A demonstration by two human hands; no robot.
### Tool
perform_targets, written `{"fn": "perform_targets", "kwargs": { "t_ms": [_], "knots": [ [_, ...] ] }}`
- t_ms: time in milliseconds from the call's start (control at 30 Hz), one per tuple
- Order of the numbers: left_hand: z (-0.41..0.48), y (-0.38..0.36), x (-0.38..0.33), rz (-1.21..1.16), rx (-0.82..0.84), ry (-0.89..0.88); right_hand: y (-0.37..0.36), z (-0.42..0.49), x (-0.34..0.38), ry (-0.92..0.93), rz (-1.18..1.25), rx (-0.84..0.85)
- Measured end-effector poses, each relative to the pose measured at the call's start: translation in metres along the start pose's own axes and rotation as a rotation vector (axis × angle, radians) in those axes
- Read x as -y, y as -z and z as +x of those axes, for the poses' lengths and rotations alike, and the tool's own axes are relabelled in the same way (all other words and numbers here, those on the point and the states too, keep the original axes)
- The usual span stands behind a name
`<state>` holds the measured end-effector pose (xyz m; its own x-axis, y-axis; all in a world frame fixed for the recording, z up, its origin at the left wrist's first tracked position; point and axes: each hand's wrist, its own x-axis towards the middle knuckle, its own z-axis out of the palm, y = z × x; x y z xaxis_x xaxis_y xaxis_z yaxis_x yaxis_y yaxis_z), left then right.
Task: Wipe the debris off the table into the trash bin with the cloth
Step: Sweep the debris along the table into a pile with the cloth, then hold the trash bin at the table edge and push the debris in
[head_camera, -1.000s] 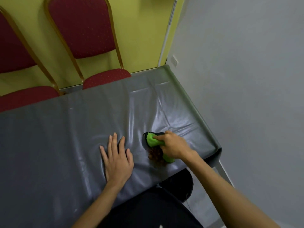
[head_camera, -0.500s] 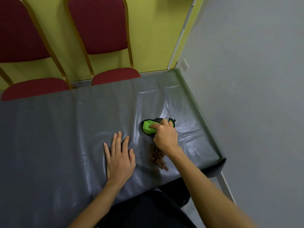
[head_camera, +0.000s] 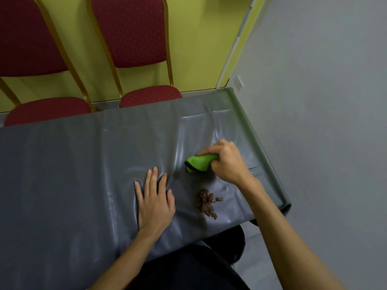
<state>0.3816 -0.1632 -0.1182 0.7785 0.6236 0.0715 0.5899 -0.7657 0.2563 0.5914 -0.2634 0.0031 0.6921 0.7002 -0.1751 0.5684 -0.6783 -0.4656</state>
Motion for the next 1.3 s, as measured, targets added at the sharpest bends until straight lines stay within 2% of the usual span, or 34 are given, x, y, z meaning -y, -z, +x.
{"fn": "perform_targets", "kwargs": {
  "t_ms": [133, 267, 300, 467, 567, 767, 900, 1000, 1133, 1300],
  "knots": [
    [0.001, -0.001, 0.0, -0.009, 0.01, 0.002, 0.008, 0.015, 0.012, -0.012, -0.091, -0.025],
    [0.0, -0.001, 0.0, -0.02, 0.007, 0.003, -0.026, 0.001, 0.008, 0.0, -0.182, 0.256],
    [0.0, -0.001, 0.0, -0.023, 0.011, 0.002, -0.032, -0.007, 0.007, -0.013, -0.14, 0.257],
    [0.0, -0.003, 0.003, -0.028, 0.013, -0.007, -0.033, -0.049, 0.004, -0.15, 0.065, -0.024],
    [-0.001, -0.002, 0.003, -0.05, 0.021, -0.009, -0.029, -0.086, -0.004, -0.203, 0.136, -0.094],
    [0.001, 0.003, 0.003, -0.145, 0.062, -0.003, -0.035, -0.166, -0.016, -0.433, 0.313, -0.219],
    [0.001, 0.007, 0.011, -0.209, 0.157, -0.012, -0.053, -0.208, -0.001, -0.541, 0.467, -0.349],
    [0.005, 0.021, 0.008, -0.207, 0.284, -0.058, -0.072, -0.232, 0.016, -0.592, 0.53, -0.37],
    [-0.025, 0.044, -0.011, -0.285, 0.274, -0.185, -0.097, -0.255, 0.034, -0.615, 0.541, -0.337],
    [-0.102, 0.054, -0.041, -0.539, 0.28, -0.307, -0.113, -0.29, 0.043, -0.667, 0.584, -0.336]
  ]
}}
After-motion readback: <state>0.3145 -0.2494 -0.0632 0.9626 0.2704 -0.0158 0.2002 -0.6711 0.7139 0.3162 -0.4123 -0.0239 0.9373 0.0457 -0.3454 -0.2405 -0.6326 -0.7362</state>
